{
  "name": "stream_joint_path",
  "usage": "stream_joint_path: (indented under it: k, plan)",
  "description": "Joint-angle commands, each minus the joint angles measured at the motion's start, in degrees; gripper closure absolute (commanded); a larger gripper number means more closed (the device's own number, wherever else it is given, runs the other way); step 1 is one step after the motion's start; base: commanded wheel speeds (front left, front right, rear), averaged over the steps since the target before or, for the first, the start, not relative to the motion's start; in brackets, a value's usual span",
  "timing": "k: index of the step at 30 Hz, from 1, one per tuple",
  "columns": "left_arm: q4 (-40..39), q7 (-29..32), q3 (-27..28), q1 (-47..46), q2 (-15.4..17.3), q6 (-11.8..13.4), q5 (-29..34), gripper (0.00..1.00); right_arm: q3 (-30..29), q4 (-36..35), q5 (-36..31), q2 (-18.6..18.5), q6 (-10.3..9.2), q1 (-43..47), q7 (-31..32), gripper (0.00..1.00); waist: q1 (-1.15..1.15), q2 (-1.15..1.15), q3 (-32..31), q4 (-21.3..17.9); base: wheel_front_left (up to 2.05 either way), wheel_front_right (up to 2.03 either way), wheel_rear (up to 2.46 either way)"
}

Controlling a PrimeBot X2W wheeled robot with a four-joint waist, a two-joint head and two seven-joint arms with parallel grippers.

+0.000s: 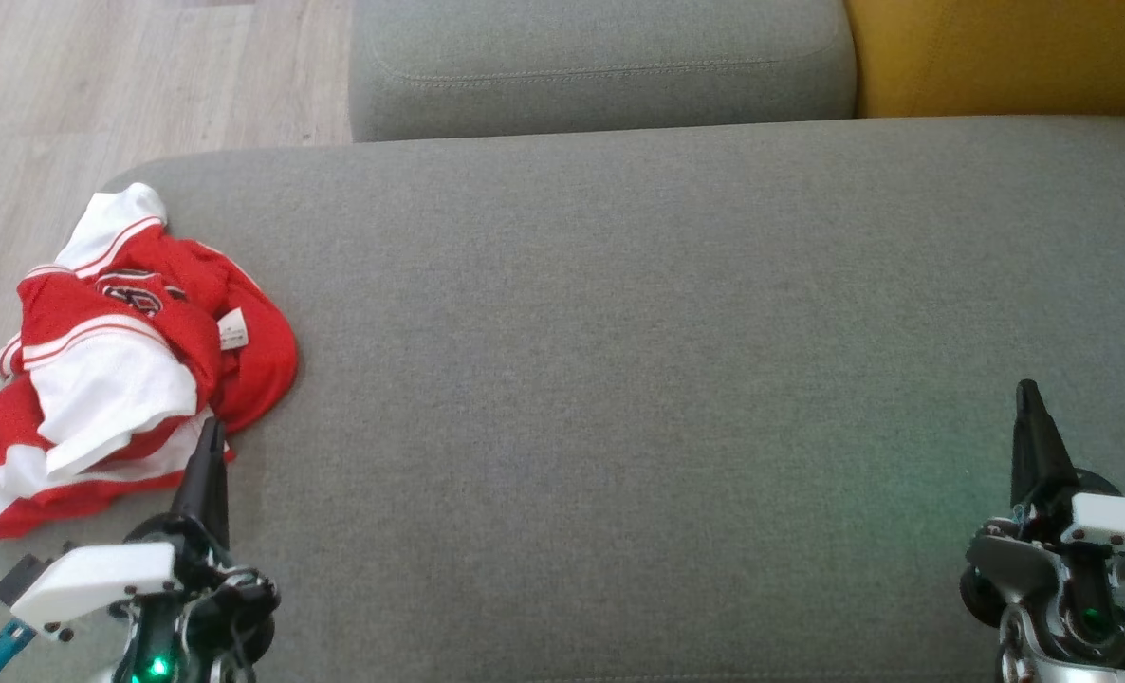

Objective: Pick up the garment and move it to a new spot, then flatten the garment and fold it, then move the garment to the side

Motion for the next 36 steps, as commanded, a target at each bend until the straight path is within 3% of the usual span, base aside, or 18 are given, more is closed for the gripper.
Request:
stream_joint_path:
  k: [1,21,22,25,36]
  plan:
    - [-2.19,0.42,2.02,-3.25,1.01,-0.41,-0.27,1.0,1.2,-2.22,0.42,-0.28,0.39,-1.12,0.31,1.0,0.0,0.0,0.0,0.0,0.0,0.0,0.0]
    - [-2.19,0.42,2.02,-3.25,1.01,-0.41,-0.27,1.0,1.2,-2.22,0.42,-0.28,0.39,-1.12,0.31,1.0,0.0,0.0,0.0,0.0,0.0,0.0,0.0]
    - [0.24,-0.05,-0.02,0.02,-0.05,0.03,0.01,0.0,0.02,0.24,0.0,0.02,0.0,0.0,0.0,0.0,0.0,0.0,0.0,0.0,0.0,0.0,0.0]
    - [2.83,-0.13,-0.14,1.51,-0.45,0.04,0.01,0.0,0.08,2.96,-0.02,0.22,-0.07,0.77,-0.03,0.0,0.0,0.0,0.02,0.0,0.0,0.0,0.0]
    - [2.61,-2.14,-0.21,0.45,-0.25,0.0,3.38,0.0,2.3,1.97,-2.28,-0.68,-0.02,-0.21,-2.05,0.0,0.0,0.0,0.27,-0.1,0.0,0.0,0.0]
